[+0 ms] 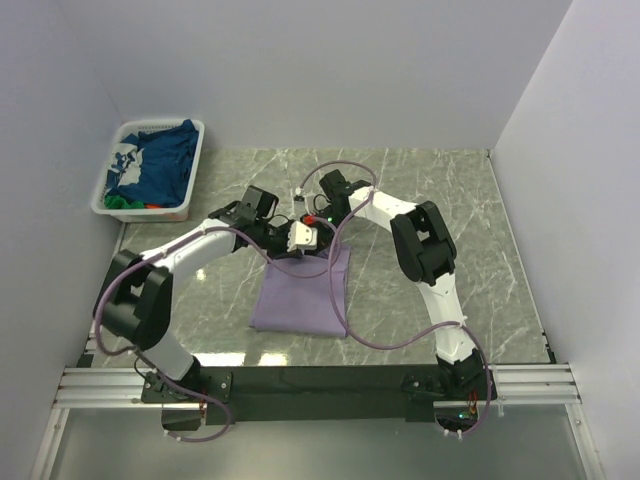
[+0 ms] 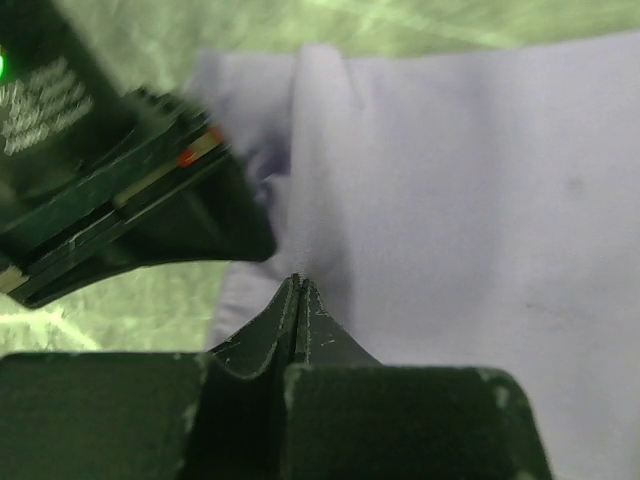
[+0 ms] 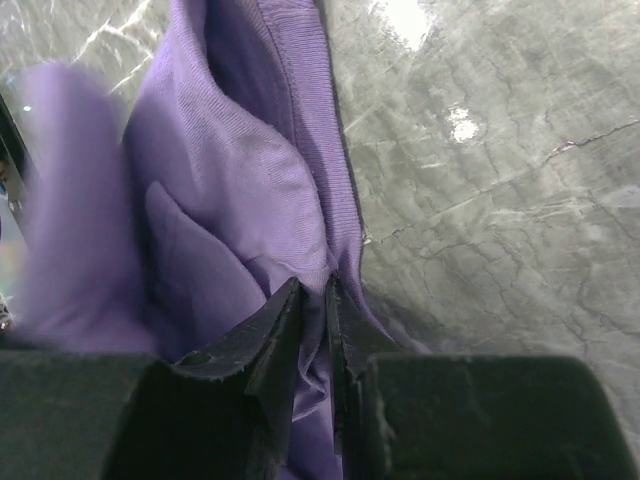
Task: Fold and stack the t-shirts
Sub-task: Fold the tshirt
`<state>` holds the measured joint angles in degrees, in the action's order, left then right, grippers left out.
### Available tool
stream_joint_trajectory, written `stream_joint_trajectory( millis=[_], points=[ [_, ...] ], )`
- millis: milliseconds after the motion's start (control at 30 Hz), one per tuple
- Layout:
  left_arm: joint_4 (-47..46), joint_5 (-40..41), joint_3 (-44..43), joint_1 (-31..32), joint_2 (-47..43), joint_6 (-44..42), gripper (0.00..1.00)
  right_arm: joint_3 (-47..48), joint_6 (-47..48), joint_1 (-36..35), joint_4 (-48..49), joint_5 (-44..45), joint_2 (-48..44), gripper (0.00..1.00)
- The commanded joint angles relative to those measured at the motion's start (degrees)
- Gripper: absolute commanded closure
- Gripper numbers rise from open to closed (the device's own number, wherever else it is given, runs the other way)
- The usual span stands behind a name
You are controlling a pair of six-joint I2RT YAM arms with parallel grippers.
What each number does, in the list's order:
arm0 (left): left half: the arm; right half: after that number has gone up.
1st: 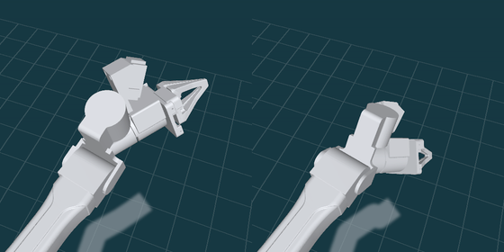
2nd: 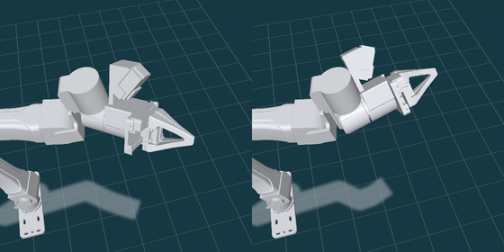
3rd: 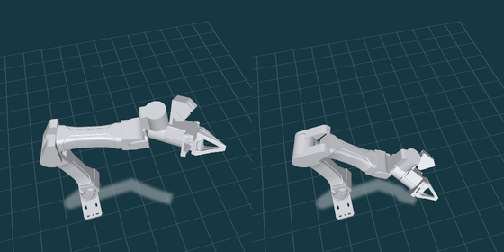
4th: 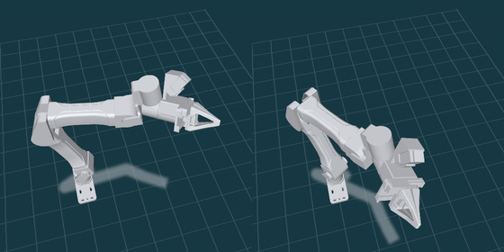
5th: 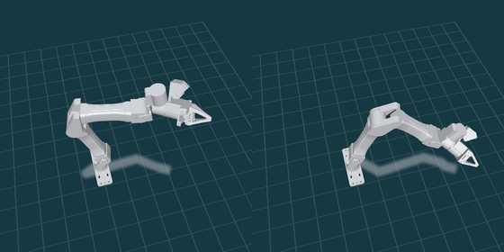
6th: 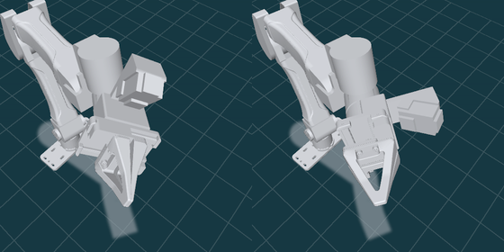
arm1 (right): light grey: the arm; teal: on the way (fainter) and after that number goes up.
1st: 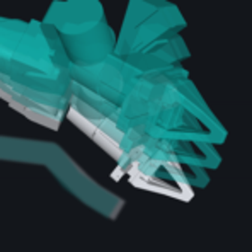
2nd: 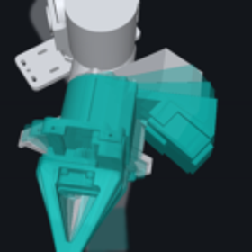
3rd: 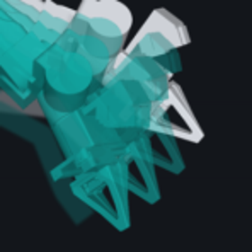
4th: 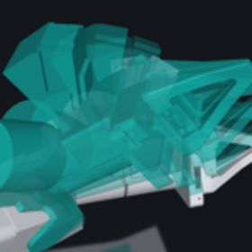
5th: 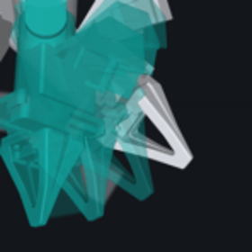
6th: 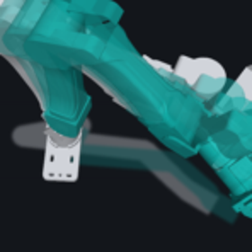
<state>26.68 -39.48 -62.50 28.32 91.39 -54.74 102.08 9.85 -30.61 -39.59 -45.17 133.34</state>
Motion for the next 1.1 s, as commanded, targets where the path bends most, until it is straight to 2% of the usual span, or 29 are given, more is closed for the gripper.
stream_joint_trajectory(
  millis=[0, 33, 167, 367, 467, 800, 1067],
  points=[
    [-9.2, 2.3, -1.4, -0.8, 3.3, 1.0, 0.99, -0.1, 2.5, -0.5, -2.0, 0.6, 0.3, 0.78],
    [-12.1, 2.7, -0.8, -1.1, 4.8, 1.4, 0.99, 0.0, 2.5, -0.5, -2.0, 0.7, 0.3, 0.78],
    [-14.1, 2.6, -0.2, -1.1, 7.7, 0.3, 0.99, 1.8, 2.4, -0.2, -2.7, 2.7, 0.3, 0.78],
    [-14.6, 2.4, 3.6, -0.4, 7.1, -0.6, 0.99, 8.6, 1.6, 2.3, -4.0, 5.4, 0.3, 0.78],
    [-14.8, 2.8, 4.8, 0.2, 6.5, -0.8, 0.99, 10.0, 1.2, 2.5, -4.4, 4.6, 2.1, 0.82],
    [-13.8, 4.9, 4.2, 0.2, 2.0, -1.1, 0.99, 5.8, 0.6, 1.9, -4.3, -0.7, 6.1, 0.89],
    [-20.2, 6.8, 5.1, 0.2, -4.3, -0.2, 0.99, 5.7, 1.8, 2.0, -6.1, -5.1, 7.5, 0.92]
  ],
)
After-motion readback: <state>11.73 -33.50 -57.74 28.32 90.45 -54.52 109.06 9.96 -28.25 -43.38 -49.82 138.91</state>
